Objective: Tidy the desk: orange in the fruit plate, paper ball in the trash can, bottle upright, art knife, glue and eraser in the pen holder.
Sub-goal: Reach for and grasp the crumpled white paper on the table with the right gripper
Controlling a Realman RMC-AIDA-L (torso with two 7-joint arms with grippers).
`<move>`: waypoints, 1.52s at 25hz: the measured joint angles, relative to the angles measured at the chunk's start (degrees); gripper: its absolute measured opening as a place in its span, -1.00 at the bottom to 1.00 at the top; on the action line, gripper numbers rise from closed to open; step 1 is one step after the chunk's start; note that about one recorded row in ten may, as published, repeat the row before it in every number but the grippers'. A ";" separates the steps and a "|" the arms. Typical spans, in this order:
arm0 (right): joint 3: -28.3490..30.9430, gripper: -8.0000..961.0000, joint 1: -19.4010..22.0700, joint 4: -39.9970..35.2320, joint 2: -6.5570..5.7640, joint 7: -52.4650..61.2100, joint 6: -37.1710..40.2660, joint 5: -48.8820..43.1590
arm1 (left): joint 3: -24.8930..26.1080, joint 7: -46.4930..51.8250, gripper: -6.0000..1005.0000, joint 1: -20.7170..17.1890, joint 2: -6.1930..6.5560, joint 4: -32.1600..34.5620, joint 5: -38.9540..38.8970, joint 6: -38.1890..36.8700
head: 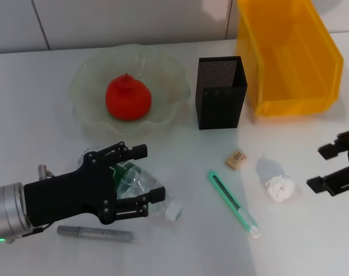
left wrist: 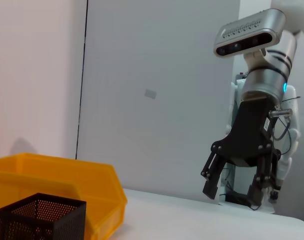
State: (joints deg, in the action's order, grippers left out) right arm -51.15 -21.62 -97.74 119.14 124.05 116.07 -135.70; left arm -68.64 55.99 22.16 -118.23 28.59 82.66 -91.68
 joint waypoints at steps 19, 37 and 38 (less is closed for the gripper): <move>-29.54 0.64 -7.66 9.84 0.21 24.67 -14.27 -18.43 | 0.09 -0.13 0.53 -0.01 0.03 0.05 -0.05 -0.16; -32.19 0.58 -9.78 18.71 0.22 25.50 -21.43 -19.48 | 0.09 -0.06 0.51 -0.48 0.11 -0.13 -0.04 -0.45; -32.23 0.54 -10.08 19.30 0.21 25.51 -21.57 -19.59 | 0.09 -0.06 0.51 -0.51 0.11 -0.14 -0.04 -0.44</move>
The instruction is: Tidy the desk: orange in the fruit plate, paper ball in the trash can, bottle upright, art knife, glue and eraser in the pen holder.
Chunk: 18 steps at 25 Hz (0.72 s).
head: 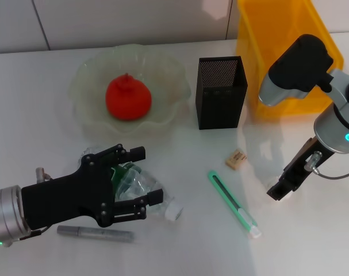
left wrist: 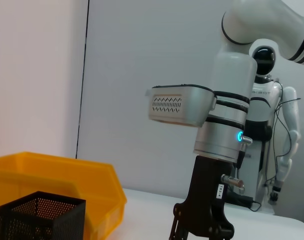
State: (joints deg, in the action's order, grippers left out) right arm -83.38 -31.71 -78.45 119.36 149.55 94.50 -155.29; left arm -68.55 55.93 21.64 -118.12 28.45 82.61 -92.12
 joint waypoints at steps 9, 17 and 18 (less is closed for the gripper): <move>-0.14 0.12 -1.23 2.66 0.01 -0.11 -0.73 0.01 | 0.00 -0.09 0.50 -0.06 0.00 0.00 0.20 0.00; 0.38 -0.21 -0.01 -0.88 -0.07 -0.16 0.27 0.18 | 0.00 -0.12 0.50 -0.10 0.00 -0.11 0.33 0.15; 0.96 -0.24 0.51 -2.91 -0.09 -0.12 1.17 0.19 | 0.00 -0.12 0.50 -0.10 -0.01 -0.10 0.32 0.13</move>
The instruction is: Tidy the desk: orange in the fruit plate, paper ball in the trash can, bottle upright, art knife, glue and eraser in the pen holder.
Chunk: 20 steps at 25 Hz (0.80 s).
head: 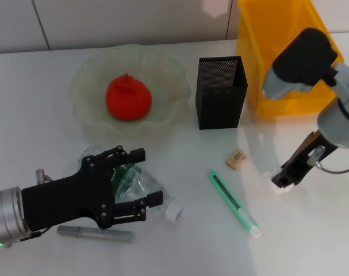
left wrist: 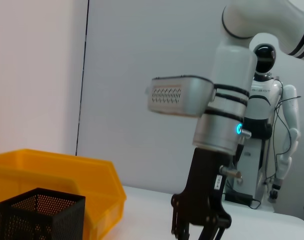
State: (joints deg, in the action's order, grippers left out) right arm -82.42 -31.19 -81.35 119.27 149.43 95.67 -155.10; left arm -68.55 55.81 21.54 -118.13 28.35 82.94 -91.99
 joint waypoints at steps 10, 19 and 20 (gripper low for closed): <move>15.85 -0.35 2.73 -22.86 -0.22 -1.03 4.75 -2.44 | 0.00 -0.06 0.49 -0.15 -0.06 0.00 -0.12 -0.26; 18.18 -0.37 2.64 -14.24 -0.16 -5.23 -17.15 -6.94 | -0.18 -0.26 0.48 0.04 -0.18 -0.05 0.00 -0.46; 18.05 -0.37 2.31 -12.24 -0.16 -5.23 -19.17 -6.92 | -0.16 -0.26 0.48 0.04 -0.18 -0.04 0.00 -0.50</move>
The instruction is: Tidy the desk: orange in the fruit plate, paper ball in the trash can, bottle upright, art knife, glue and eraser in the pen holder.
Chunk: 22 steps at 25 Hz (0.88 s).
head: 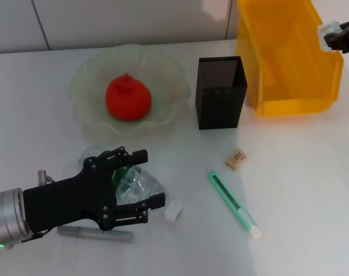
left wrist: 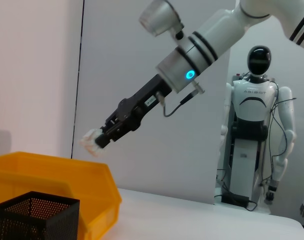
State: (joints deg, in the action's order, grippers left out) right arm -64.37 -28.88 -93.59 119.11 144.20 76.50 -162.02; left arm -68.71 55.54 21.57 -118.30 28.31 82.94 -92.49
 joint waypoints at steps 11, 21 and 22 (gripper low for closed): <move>-0.40 -0.37 -4.25 14.17 0.02 -1.97 -13.02 0.53 | 0.07 0.02 0.47 0.25 0.00 0.29 -0.07 -0.45; 0.50 0.45 -1.73 10.28 -0.10 -3.35 -12.53 10.43 | 0.49 0.08 0.46 -0.02 0.17 0.43 -0.31 -0.51; 0.69 0.52 -0.28 8.61 -0.10 -4.23 -12.54 13.47 | 0.77 0.09 0.46 -0.10 0.17 0.44 -0.32 -0.52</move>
State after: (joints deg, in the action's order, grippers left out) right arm -63.69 -29.16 -84.98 119.01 139.97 63.96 -148.55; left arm -67.94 55.63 21.47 -118.13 28.75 82.61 -93.01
